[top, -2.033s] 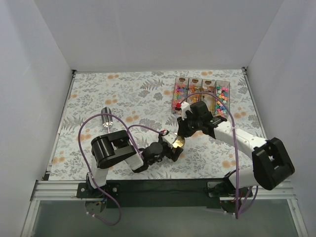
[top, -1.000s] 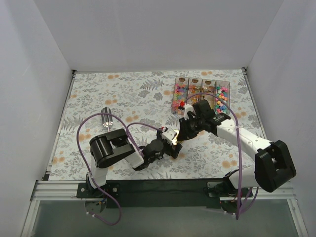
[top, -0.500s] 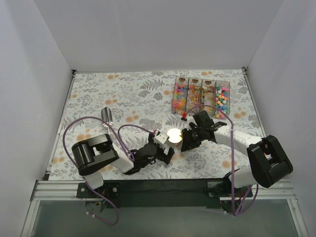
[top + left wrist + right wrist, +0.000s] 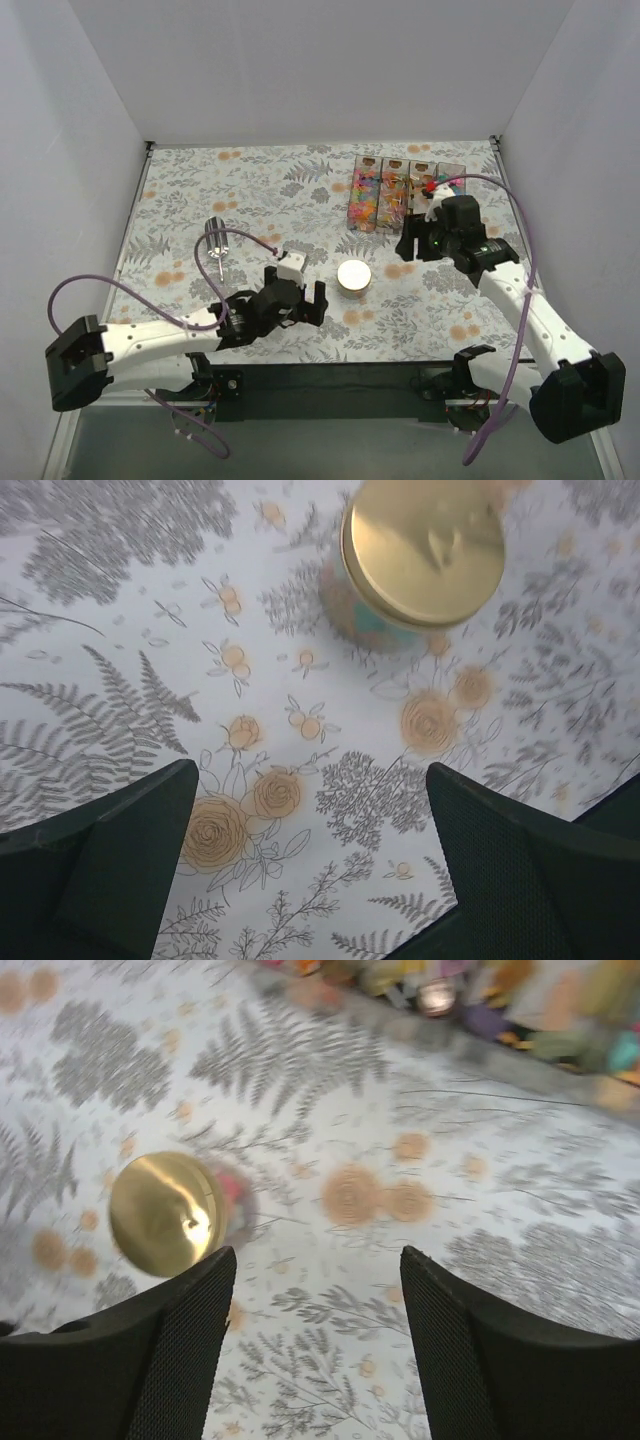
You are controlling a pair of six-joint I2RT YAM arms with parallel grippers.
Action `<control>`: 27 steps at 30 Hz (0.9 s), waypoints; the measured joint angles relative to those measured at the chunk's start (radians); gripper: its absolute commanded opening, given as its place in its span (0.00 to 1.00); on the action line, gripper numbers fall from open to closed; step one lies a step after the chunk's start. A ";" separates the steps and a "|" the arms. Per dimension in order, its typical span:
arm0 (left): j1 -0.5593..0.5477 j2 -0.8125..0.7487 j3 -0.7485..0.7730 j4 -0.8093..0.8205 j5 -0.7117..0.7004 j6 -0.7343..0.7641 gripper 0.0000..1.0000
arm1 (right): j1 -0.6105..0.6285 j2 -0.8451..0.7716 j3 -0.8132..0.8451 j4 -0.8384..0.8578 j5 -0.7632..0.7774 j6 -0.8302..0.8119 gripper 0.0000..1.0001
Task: Pack the candies
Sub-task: Reset both arms
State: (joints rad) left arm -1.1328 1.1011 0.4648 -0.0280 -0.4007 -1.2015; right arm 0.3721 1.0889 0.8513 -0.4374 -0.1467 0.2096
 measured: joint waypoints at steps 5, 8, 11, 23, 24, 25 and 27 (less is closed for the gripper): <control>0.006 -0.132 0.298 -0.384 -0.174 -0.108 0.98 | -0.114 -0.169 0.047 -0.116 0.220 -0.003 0.98; 0.006 -0.199 0.475 -0.618 -0.297 -0.171 0.98 | -0.119 -0.304 0.103 -0.162 0.328 -0.018 0.98; 0.006 -0.282 0.592 -0.814 -0.406 -0.217 0.98 | -0.119 -0.443 0.141 -0.187 0.407 -0.031 0.98; 0.008 -0.696 0.707 -0.980 -0.642 -0.149 0.98 | -0.119 -0.908 0.099 -0.247 0.560 -0.115 0.98; 0.009 -0.709 0.707 -0.978 -0.650 -0.139 0.98 | -0.119 -0.920 0.099 -0.249 0.565 -0.120 0.98; 0.010 -0.715 0.707 -0.978 -0.657 -0.133 0.98 | -0.119 -0.927 0.099 -0.249 0.570 -0.127 0.98; 0.010 -0.713 0.706 -0.981 -0.666 -0.130 0.98 | -0.119 -0.933 0.099 -0.251 0.573 -0.136 0.98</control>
State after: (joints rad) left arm -1.1225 0.3882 1.1713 -1.0088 -1.0664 -1.3312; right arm 0.2527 0.1555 0.9504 -0.6888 0.4263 0.0738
